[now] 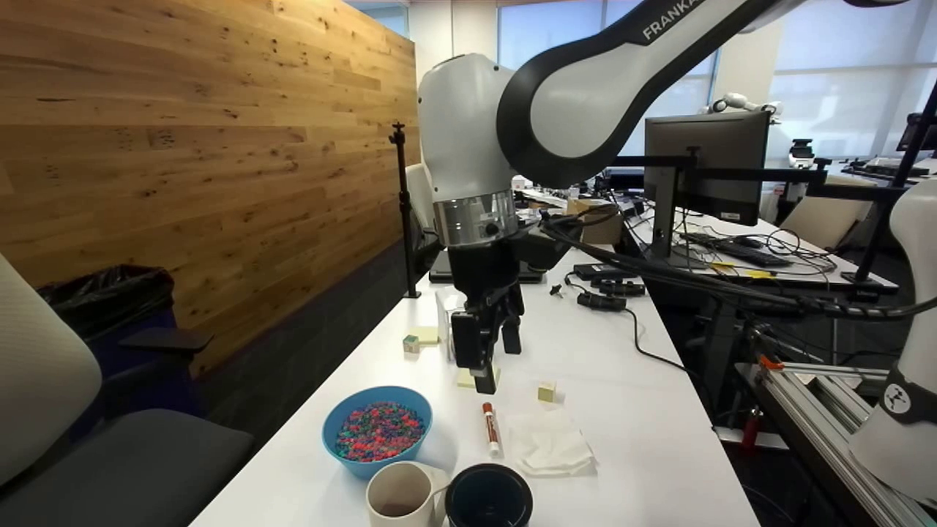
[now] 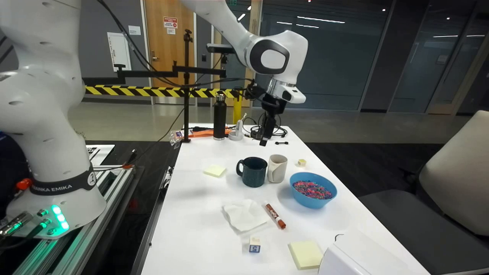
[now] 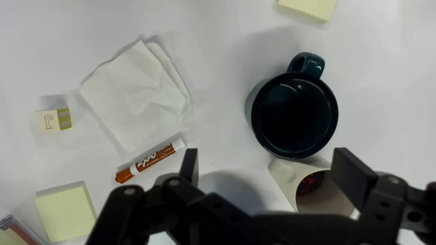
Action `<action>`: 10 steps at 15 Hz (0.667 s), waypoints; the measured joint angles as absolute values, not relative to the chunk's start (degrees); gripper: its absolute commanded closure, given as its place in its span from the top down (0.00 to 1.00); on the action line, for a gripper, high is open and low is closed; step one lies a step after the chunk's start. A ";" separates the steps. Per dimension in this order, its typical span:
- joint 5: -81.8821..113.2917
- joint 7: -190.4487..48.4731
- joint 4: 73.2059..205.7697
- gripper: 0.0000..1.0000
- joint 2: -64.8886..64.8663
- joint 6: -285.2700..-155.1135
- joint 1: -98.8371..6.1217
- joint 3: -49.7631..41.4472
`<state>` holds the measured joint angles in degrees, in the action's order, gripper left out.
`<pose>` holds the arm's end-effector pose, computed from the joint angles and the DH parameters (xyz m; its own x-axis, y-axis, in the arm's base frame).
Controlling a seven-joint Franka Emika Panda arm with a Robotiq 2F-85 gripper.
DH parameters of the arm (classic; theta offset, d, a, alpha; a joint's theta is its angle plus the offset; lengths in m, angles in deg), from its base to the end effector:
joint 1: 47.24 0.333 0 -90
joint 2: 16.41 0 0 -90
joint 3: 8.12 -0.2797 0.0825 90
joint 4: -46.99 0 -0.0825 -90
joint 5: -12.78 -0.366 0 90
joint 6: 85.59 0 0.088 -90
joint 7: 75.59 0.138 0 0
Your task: Take the red marker out of the mug.
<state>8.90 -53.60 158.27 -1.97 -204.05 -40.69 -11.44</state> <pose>0.5557 0.1017 0.2890 0.9595 -0.2422 -0.1440 -0.2471 -0.9689 -0.0166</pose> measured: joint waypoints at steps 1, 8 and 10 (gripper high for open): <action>9.00 -54.52 157.67 1.00 -1.85 -202.61 -40.69 -11.38; 11.23 -57.79 155.54 1.00 -1.62 -199.09 -40.69 -11.17; 11.70 -57.94 155.48 1.00 -1.62 -199.09 -40.67 -11.17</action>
<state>11.70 -57.94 155.48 -1.62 -199.09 -40.67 -11.17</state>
